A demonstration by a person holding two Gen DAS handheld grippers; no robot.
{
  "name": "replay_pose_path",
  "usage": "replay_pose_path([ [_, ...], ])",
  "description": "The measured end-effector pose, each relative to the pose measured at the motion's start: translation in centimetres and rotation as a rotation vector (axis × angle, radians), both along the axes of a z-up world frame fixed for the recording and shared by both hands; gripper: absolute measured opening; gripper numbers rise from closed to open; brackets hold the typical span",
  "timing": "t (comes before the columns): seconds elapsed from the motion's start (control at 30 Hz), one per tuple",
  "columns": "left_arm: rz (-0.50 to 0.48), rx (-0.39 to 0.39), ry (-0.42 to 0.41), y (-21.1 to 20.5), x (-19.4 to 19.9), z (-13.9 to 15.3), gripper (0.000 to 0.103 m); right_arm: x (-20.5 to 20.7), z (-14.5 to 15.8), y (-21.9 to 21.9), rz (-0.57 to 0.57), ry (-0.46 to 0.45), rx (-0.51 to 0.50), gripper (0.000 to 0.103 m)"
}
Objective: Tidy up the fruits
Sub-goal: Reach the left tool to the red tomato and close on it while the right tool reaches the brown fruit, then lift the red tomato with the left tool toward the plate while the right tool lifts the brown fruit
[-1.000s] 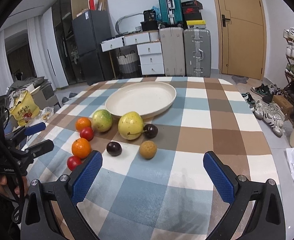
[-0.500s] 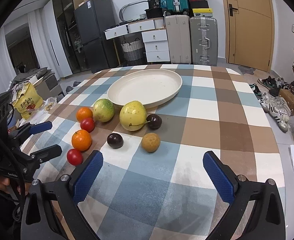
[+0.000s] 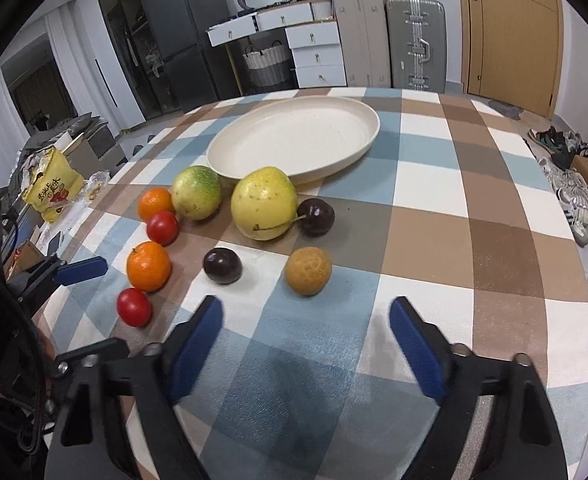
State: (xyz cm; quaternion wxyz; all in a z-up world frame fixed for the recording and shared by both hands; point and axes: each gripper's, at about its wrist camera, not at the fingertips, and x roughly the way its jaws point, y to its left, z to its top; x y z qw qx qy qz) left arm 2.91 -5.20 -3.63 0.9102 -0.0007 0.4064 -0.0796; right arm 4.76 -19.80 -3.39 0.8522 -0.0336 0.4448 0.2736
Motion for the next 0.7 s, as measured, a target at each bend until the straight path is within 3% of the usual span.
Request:
replay_pose_path([
  [0.13, -0.005, -0.03, 0.038, 0.1, 0.5, -0.5, 0.08, 0.6, -0.5, 0.2, 0.005, -0.004, -0.02, 0.076],
  [0.2, -0.007, -0.053, 0.058, 0.3, 0.7, -0.7, 0.068, 1.0, -0.7, 0.4, 0.005, -0.007, -0.028, 0.073],
  [0.47, -0.069, -0.117, 0.076, 0.2, 0.4, -1.0, 0.031, 1.9, -0.9, 1.2, 0.013, -0.017, -0.038, 0.069],
  [0.7, -0.117, -0.125, 0.05, -0.3, -0.4, -0.5, 0.028, 2.0, -1.3, 2.2, 0.013, -0.031, -0.069, 0.053],
])
